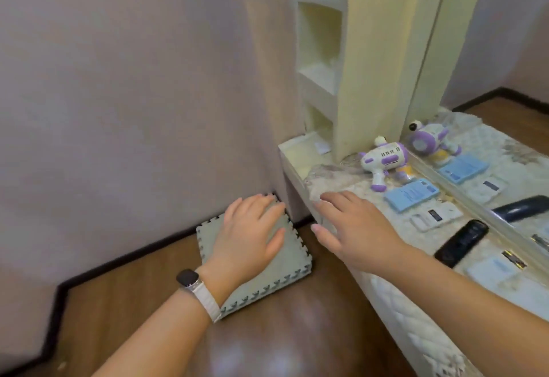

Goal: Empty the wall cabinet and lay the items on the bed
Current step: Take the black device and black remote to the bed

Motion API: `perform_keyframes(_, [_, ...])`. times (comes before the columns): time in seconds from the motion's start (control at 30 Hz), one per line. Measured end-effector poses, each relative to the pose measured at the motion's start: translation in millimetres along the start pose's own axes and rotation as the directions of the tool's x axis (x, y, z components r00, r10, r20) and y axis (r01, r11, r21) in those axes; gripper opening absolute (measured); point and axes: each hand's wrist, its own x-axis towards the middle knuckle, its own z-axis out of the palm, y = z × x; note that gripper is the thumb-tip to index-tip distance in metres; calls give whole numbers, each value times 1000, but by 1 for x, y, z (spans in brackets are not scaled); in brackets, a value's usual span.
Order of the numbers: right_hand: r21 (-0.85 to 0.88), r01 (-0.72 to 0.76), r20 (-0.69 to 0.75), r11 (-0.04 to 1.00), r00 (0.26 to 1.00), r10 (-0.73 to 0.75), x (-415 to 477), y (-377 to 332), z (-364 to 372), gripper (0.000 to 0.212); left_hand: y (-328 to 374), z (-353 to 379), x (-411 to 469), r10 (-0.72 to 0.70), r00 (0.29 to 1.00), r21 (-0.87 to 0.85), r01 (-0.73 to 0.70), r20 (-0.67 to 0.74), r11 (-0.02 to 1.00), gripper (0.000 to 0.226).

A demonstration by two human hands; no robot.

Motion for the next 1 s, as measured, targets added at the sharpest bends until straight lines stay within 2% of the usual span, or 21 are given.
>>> perform_keyframes(0.17, [-14,206,15,978,978,-206,40,-128,25,52,-86,-46,-103,-167,983,66,172,-74,983,43])
perform_keyframes(0.37, [-20,428,12,904,904,-428,76,-269,47,50,-165,-107,-219,-389,911,108,404,-139,908,44])
perform_keyframes(0.53, [-6,595,-8,804,804,-595,99,-360,60,48,-209,-144,-290,-532,818,126,564,-218,816,44])
perform_keyframes(0.7, [10,735,-28,678,678,-734,133,-424,78,49,-242,-161,-334,-635,735,151,674,-237,723,43])
perform_keyframes(1.0, [60,880,-95,472,476,-875,250,-504,117,53,-325,-182,-335,-755,595,268,802,-274,534,44])
